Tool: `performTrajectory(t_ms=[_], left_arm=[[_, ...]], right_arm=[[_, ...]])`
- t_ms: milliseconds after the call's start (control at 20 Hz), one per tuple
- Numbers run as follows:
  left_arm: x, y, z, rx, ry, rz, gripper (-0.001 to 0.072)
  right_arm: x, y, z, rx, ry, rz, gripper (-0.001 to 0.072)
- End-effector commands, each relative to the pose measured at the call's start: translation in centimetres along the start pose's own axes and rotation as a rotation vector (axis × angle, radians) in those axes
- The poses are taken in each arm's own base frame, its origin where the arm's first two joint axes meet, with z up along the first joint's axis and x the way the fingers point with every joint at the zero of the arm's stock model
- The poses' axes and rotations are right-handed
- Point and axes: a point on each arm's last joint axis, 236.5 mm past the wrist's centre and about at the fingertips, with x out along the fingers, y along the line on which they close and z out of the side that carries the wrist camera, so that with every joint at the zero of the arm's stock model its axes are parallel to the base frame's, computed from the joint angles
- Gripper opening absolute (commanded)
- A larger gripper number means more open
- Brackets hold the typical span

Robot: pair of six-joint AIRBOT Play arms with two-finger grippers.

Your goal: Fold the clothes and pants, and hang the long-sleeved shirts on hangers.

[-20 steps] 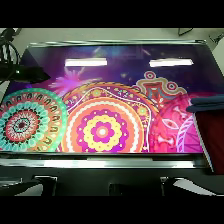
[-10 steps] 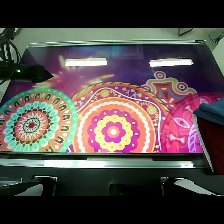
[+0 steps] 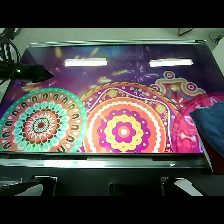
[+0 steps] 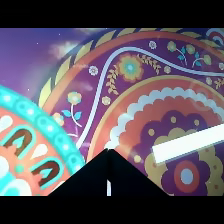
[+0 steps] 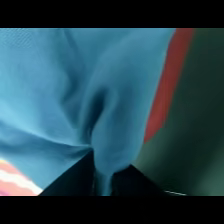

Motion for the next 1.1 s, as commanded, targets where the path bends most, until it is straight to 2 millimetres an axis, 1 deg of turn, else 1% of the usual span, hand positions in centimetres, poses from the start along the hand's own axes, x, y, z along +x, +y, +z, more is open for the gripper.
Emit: performTrajectory(t_ms=[0,50,100,150,200,250,300,350,400,450,500,550,600,650,700,750,800,850,900,950,1000,1050], left_arm=[[0.0,0.0,0.0,-0.004,-0.001,0.0,0.0027],[0.0,0.0,0.0,-0.006,-0.001,0.0,0.0027],[0.0,0.0,0.0,-0.014,-0.002,0.0,0.0027],[0.0,0.0,0.1,-0.015,-0.002,0.0,0.0027],[0.0,0.0,0.1,-0.015,-0.005,0.001,0.0027],[-0.1,0.0,0.3,-0.015,-0.013,-0.001,0.0027],[-0.4,-0.5,0.9,-0.013,-0.031,-0.012,0.0026],[-0.9,-0.9,1.9,-0.005,-0.068,-0.018,0.0026],[-2.0,-1.2,3.8,0.012,-0.136,-0.012,0.0025],[-3.4,-1.6,6.3,0.033,-0.231,-0.001,0.0025],[-5.0,-1.8,8.8,0.059,-0.327,0.025,0.0024],[-6.4,-1.2,10.9,0.103,-0.407,0.092,0.0023],[-7.4,0.3,12.2,0.13,-0.459,0.199,0.0023],[-7.7,2.2,12.4,0.117,-0.465,0.305,0.0023],[-7.3,4.5,11.5,0.093,-0.421,0.411,0.0024],[-6.2,6.5,9.7,0.06,-0.333,0.485,0.0025],[-4.5,7.9,7.1,0.025,-0.218,0.515,0.0064],[-2.3,8.9,3.3,-0.022,-0.057,0.512,0.0356],[-0.3,9.3,-1.8,-0.085,0.153,0.495,0.0704],[0.9,9.2,-6.4,-0.114,0.346,0.467,0.0697],[1.9,8.8,-9.7,-0.124,0.461,0.426,0.0697],[2.8,8.2,-11.5,-0.129,0.48,0.381,0.0697]], right_arm=[[5.2,-1.7,-1.5,0.007,0.042,-0.06,0.0046],[5.5,-1.7,-1.3,0.007,0.032,-0.058,0.0115],[5.5,-1.5,-0.5,0.006,0.002,-0.052,0.0351],[5.0,-1.2,0.2,-0.016,-0.029,-0.04,0.0647],[3.8,-0.7,1.2,-0.067,-0.069,-0.023,0.0706],[1.7,0.1,3.0,-0.093,-0.146,0.004,0.0709],[-1.8,1.7,5.7,-0.128,-0.277,0.058,0.0709],[-6.6,3.9,8.6,-0.167,-0.451,0.139,0.0709],[-12.8,6.8,11.3,-0.197,-0.658,0.251,0.0707],[-20.3,9.9,12.9,-0.229,-0.889,0.368,0.0706],[-27.2,13.3,12.7,-0.286,-1.085,0.478,0.0698],[-32.1,16.6,11.1,-0.342,-1.211,0.578,0.0696],[-34.8,20.4,8.5,-0.416,-1.264,0.671,0.0696],[-34.9,24.3,5.5,-0.507,-1.235,0.738,0.0696],[-32.6,28.4,1.7,-0.629,-1.127,0.775,0.0696],[-28.6,31.6,-2.0,-0.746,-0.965,0.759,0.0696],[-23.0,34.1,-6.0,-0.818,-0.746,0.711,0.0695],[-17.6,35.3,-9.5,-0.863,-0.542,0.638,0.0683],[-12.2,35.8,-13.6,-0.938,-0.336,0.548,0.0684],[-8.1,35.5,-17.2,-1.02,-0.172,0.461,0.0684],[-4.8,34.7,-20.4,-1.096,-0.033,0.37,0.0684],[-2.7,34.2,-22.5,-1.15,0.043,0.3,0.0684]])
